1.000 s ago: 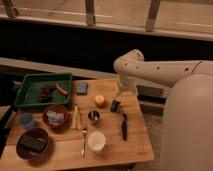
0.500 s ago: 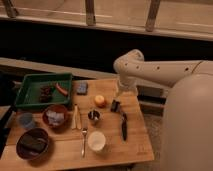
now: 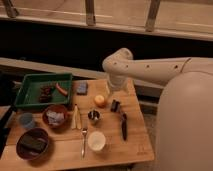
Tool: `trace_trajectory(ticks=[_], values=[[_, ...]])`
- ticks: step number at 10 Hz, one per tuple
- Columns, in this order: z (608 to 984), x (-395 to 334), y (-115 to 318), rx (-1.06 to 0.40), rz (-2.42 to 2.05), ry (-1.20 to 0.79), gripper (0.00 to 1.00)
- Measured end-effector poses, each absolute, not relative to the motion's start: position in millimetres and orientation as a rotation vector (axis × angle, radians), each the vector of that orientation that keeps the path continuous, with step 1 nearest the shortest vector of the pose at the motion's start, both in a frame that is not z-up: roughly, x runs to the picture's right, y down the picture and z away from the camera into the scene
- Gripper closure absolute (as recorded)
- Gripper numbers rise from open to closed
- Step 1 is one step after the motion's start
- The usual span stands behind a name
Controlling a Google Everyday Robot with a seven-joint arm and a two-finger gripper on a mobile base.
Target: Place banana in tray
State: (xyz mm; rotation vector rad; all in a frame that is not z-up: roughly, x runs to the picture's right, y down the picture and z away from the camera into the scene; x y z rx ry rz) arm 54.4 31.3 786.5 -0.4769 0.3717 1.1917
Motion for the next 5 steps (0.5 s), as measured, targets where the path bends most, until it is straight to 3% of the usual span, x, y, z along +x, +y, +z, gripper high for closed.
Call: trace_trajectory(ticks=[5], values=[[756, -82, 76, -0.621, 0.884, 0.242, 0.26]])
